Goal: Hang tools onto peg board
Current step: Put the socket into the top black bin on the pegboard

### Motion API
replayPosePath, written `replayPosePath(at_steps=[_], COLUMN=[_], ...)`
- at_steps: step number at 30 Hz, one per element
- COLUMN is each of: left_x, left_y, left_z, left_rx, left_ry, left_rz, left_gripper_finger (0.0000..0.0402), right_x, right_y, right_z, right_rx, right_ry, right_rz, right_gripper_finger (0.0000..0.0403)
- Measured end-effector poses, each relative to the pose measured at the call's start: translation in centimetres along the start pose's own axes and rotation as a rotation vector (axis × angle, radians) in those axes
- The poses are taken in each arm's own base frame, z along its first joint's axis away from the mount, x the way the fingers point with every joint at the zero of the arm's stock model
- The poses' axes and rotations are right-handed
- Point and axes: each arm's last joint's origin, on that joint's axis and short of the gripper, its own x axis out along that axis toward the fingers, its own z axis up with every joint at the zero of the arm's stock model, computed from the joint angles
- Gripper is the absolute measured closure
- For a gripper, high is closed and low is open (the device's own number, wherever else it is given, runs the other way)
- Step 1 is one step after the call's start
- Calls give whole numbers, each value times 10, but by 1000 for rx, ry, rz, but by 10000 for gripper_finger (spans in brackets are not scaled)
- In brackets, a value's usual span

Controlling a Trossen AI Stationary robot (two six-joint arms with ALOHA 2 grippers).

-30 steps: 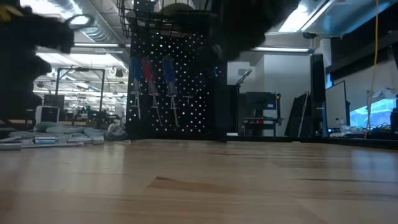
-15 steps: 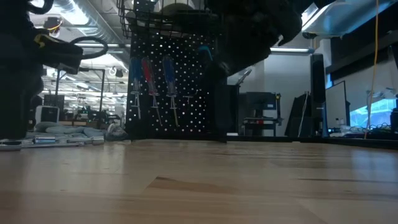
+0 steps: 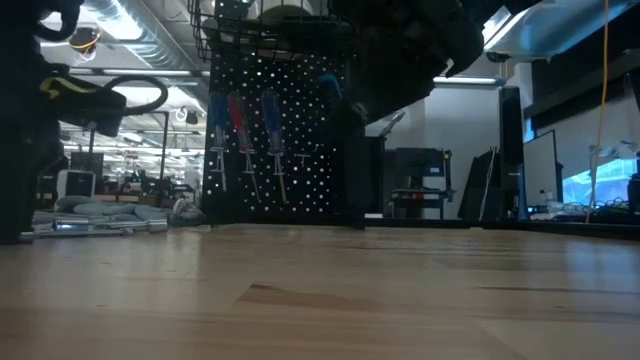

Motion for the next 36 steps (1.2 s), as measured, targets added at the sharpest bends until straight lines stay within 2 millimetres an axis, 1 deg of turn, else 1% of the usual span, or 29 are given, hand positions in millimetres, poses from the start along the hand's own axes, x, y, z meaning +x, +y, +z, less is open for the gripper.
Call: replayPosePath(at_steps=[5, 6, 9, 12, 15, 18, 20, 23, 25, 29, 34, 36], left_x=[-2, -3, -13, -40, -65, -93, -105, -119, -124, -125, -124, -125], left_y=[0, 0, -2, -10, -14, -17, -15, -12, -10, -9, -8, -8], left_z=[0, 1, 2, 8, 12, 17, 20, 26, 30, 37, 45, 48], left_rx=[52, 63, 91, 113, 162, 210, 231, 252, 255, 251, 227, 224], left_ry=[-6, -10, -35, -126, -225, -345, -415, -507, -542, -555, -561, -577], left_rz=[-11, -18, -43, -131, -196, -314, -371, -442, -462, -486, -508, -514], left_gripper_finger=[373, 381, 382, 373, 373, 379, 377, 373, 373, 378, 373, 374], right_x=[0, 0, -1, -10, -22, -25, -26, -29, -28, -21, -10, -7], right_y=[0, 0, 0, 0, 0, 2, 2, 1, 3, 5, 7, 8], right_z=[0, 0, 0, 6, 14, 22, 29, 42, 47, 53, 51, 54], right_rx=[-4, -5, -6, -4, -27, -45, -60, -150, -259, -415, -569, -617], right_ry=[-1, -1, 0, -27, -88, -164, -237, -384, -445, -545, -555, -557], right_rz=[0, 0, 7, 33, 44, 62, 63, 33, 2, -62, -112, -127], right_gripper_finger=[226, 226, 226, 226, 226, 226, 226, 226, 223, 217, 220, 224])
